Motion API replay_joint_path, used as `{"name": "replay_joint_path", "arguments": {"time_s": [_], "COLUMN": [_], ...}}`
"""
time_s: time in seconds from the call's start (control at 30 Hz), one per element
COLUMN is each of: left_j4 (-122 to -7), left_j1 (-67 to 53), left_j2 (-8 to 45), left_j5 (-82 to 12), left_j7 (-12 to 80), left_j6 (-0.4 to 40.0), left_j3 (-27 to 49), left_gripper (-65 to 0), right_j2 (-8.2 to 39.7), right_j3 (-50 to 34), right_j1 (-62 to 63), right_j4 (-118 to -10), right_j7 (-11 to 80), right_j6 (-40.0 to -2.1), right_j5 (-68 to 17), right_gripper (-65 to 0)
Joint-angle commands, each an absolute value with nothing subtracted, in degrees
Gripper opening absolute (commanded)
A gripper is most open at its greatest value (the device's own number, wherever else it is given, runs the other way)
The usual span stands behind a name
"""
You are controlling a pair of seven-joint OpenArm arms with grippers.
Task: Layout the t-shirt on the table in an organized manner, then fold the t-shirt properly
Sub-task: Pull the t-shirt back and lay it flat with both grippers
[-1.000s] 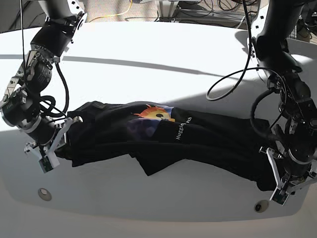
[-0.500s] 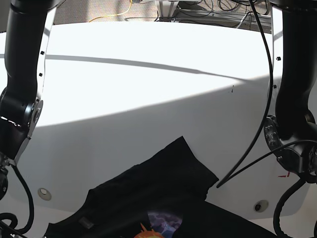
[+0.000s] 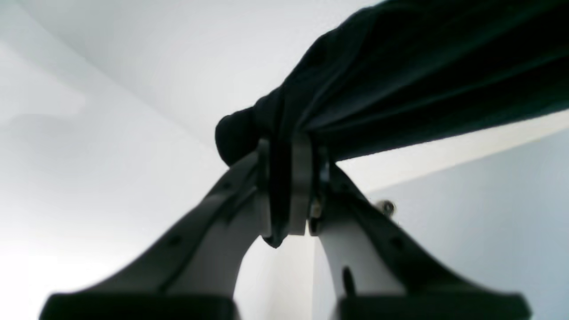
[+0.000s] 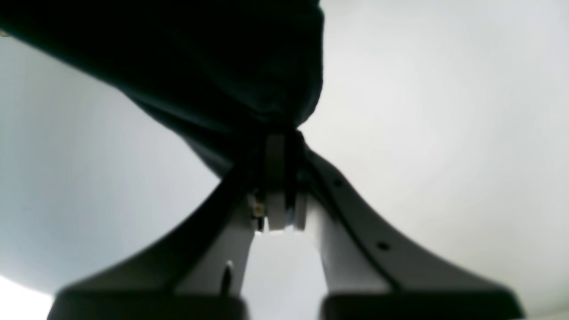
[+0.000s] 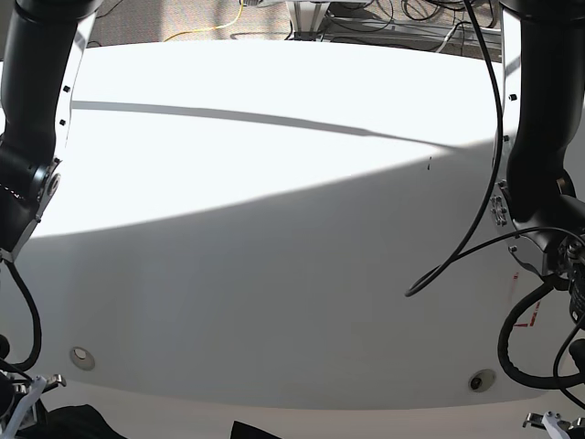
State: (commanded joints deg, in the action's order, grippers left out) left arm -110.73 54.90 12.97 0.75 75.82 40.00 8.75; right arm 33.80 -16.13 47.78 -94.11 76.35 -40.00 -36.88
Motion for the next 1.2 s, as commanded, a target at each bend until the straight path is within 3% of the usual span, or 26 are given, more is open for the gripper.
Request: {"name": "replay_joint_path", "arguments": {"time_s": [0.13,0.27,0.57,1.2], "left_j4": [-110.99,-110.9,-109.85,-105.27], "left_j1": [44.7,31.34,6.46,-8.75], "left_j2": [12.97,12.7,12.7,16.4], "left_j5": [0.66,0.66,0.75,0.75], "left_j7": [75.74,73.54,61.85,60.44], "left_j6": [40.0,40.0,40.0,40.0], "left_j3": [10.95,14.73,15.43,15.6], "left_gripper": [-64.6,-64.6,-64.6,-64.4], "right_j2": [31.96,25.98,20.97,20.18], "right_j3": [-21.41,-26.42,-26.42,-26.86], "right_j1": [33.36,17.19,-4.26,-17.36], "right_j4": [-99.38,-104.57,-105.36,-105.27], "right_j7": [76.09,72.75,60.44,59.65], "right_j6": [-40.0,-40.0,-40.0,-40.0], "right_j5": [-37.41,-37.23,-36.88,-36.79], "right_gripper": [-64.8,-64.8,-64.8,-64.8]}}
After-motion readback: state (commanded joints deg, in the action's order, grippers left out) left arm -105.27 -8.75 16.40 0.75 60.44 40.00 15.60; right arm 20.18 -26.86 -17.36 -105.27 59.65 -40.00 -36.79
